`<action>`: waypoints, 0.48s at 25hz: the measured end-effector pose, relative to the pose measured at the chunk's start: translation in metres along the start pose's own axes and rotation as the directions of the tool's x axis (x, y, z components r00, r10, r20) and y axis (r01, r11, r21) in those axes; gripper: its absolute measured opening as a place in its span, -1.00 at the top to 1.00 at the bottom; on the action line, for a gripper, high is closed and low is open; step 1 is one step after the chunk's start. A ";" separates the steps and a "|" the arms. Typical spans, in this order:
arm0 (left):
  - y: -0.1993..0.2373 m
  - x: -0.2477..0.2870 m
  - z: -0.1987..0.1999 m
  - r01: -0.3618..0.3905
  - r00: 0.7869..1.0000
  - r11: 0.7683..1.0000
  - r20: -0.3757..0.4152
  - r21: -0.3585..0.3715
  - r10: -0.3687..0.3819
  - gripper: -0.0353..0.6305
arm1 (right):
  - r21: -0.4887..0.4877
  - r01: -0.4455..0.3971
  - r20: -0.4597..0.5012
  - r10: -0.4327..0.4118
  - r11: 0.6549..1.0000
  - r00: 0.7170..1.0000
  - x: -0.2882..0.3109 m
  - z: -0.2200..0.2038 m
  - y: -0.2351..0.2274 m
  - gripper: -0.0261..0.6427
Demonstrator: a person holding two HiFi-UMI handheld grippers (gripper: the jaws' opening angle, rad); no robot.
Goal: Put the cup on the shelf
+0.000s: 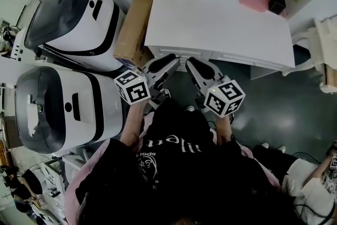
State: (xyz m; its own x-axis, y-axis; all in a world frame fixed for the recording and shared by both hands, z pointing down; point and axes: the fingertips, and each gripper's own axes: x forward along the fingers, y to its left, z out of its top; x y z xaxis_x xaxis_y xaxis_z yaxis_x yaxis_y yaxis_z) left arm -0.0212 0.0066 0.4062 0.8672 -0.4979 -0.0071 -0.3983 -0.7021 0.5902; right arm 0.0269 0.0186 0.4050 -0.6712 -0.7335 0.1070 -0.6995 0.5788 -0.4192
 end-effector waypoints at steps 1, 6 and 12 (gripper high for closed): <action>-0.002 -0.003 0.000 0.002 1.000 1.000 0.002 0.001 -0.002 0.53 | -0.001 -0.003 0.003 0.003 1.000 1.000 0.000 0.000 0.004 0.70; -0.007 -0.017 0.006 0.028 1.000 0.999 0.008 0.020 -0.029 0.53 | -0.015 0.013 0.018 -0.013 1.000 1.000 0.004 0.001 0.018 0.70; -0.005 -0.033 0.018 0.061 0.998 0.997 -0.021 0.055 -0.060 0.53 | -0.036 0.070 0.029 -0.069 0.997 0.997 0.018 0.001 0.031 0.71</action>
State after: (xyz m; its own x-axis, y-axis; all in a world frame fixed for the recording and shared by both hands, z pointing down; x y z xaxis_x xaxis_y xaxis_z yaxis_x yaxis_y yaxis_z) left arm -0.0532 0.0177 0.3887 0.8955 -0.4443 -0.0254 -0.3606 -0.7580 0.5435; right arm -0.0071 0.0229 0.3925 -0.6144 -0.7814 0.1097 -0.7527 0.5387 -0.3784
